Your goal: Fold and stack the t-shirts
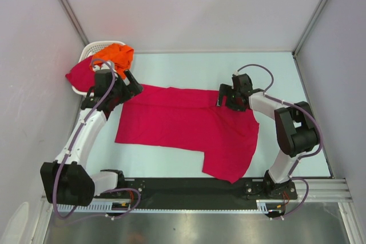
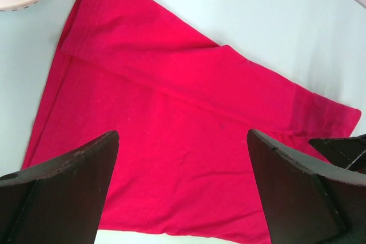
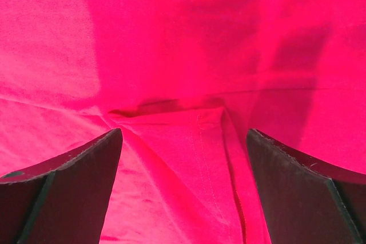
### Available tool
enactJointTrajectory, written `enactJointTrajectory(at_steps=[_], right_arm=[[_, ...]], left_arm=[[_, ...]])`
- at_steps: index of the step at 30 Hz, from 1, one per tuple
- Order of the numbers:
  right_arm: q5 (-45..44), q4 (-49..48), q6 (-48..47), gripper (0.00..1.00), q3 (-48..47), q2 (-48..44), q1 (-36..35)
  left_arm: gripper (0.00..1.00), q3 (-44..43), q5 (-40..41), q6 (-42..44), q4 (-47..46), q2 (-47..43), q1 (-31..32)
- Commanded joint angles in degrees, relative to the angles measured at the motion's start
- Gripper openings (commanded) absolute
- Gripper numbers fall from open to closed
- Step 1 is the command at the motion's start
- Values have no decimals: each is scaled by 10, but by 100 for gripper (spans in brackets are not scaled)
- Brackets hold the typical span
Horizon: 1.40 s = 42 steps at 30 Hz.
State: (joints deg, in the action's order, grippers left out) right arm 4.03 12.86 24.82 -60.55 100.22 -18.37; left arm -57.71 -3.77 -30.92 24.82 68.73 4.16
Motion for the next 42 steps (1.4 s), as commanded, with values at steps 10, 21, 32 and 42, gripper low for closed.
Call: enactJointTrajectory(at_steps=[10,21,32,42], right_arm=[[42,-21,0,92,4,-8,-8],[41,-16,15,72,37,-63,-25],[75,-37,60,76,117,-130,-107],[93,81,30,96,68,-239,-132]], left_arm=[[100,-18,-8,22,8,-19,1],[100,-22,-9,27,21,-37,1],[100,-18,-12,29,21,-47,1],[100,-14,-24,31,26,-57,2]])
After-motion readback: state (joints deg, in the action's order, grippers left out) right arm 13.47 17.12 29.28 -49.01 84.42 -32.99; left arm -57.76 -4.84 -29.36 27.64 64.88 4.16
